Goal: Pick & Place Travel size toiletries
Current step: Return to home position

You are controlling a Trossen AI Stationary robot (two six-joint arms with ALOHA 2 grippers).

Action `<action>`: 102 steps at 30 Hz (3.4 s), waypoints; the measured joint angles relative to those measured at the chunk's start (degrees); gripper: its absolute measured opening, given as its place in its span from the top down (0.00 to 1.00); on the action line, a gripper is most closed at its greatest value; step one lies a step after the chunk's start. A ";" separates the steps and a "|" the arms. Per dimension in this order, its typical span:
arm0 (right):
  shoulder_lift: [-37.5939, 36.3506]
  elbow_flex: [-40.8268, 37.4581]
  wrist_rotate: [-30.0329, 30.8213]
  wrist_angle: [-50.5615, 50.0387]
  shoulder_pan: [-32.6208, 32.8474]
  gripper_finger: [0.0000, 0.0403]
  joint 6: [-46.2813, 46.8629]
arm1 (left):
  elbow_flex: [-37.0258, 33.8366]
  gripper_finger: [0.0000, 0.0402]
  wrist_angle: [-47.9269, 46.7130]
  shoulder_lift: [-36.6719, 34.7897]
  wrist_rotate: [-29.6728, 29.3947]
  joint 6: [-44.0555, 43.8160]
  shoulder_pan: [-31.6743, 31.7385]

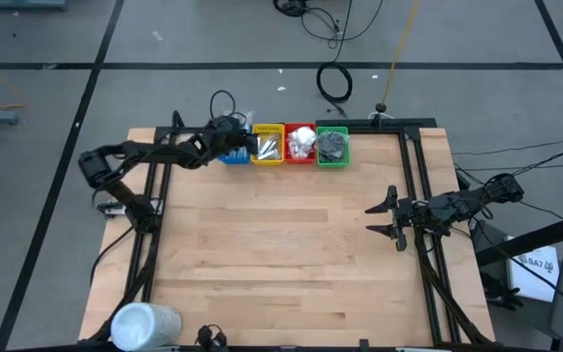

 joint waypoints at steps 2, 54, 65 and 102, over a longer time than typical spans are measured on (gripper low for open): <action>0.00 0.00 0.02 0.00 0.00 0.48 0.00 | 0.00 0.42 -2.87 -3.27 1.68 -0.01 -0.14; 0.00 0.00 0.04 0.07 0.00 0.48 0.00 | -27.18 0.42 -24.84 -75.51 13.67 15.75 -29.00; -0.02 0.00 0.04 0.07 0.00 0.48 0.00 | -31.09 0.42 -24.80 -86.45 13.69 18.82 -29.00; -0.01 0.00 0.02 0.03 0.01 0.48 0.26 | -40.74 0.42 -15.06 -91.54 9.90 19.90 -29.00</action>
